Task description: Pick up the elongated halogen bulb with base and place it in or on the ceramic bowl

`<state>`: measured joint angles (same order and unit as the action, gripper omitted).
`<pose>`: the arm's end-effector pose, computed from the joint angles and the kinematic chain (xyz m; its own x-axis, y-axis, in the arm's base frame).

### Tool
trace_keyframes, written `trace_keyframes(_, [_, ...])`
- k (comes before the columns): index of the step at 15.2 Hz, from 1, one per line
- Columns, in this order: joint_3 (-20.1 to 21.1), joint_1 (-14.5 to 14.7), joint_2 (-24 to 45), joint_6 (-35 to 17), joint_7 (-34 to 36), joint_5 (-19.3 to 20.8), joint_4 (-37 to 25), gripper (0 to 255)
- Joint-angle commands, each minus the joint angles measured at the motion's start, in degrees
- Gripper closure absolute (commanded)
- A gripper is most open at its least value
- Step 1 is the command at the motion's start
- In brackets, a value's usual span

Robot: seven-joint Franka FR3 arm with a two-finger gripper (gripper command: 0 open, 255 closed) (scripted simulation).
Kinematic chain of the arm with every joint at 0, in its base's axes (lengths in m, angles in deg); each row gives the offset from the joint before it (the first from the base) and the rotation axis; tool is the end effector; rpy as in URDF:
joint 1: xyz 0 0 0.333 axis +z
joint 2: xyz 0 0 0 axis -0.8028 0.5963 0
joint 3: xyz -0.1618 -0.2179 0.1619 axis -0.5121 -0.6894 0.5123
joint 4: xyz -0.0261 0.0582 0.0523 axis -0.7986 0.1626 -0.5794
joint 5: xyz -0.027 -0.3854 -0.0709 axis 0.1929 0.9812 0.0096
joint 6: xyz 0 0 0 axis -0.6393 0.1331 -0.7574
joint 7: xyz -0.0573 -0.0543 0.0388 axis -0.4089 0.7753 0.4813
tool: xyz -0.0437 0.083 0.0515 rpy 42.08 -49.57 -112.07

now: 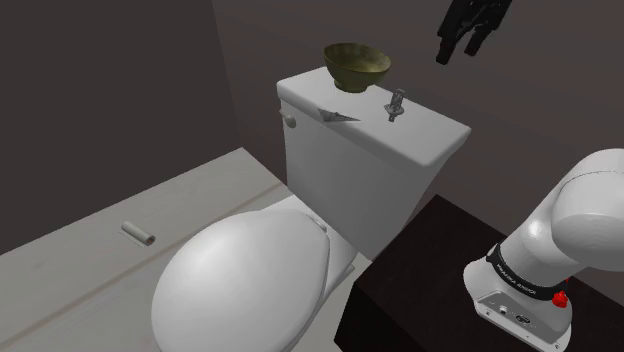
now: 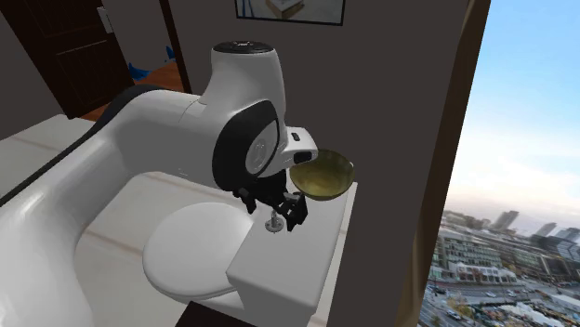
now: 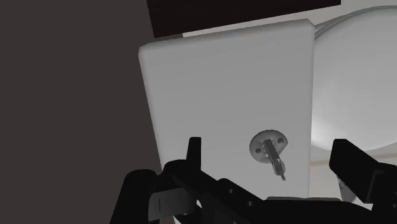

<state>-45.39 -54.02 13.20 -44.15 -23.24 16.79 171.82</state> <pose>0.3031 -0.0304 0.6195 0.9827 -0.1668 0.0803 -0.1677 -0.9858 0.0051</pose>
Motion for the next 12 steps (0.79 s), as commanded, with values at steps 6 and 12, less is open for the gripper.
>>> trace_keyframes(6, [1.4,-0.5,9.1,-7.0,5.3,-1.8,0.1,0])
trace_keyframes(12, [2.5,-0.8,18.9,-13.8,9.9,-3.4,-0.8,0])
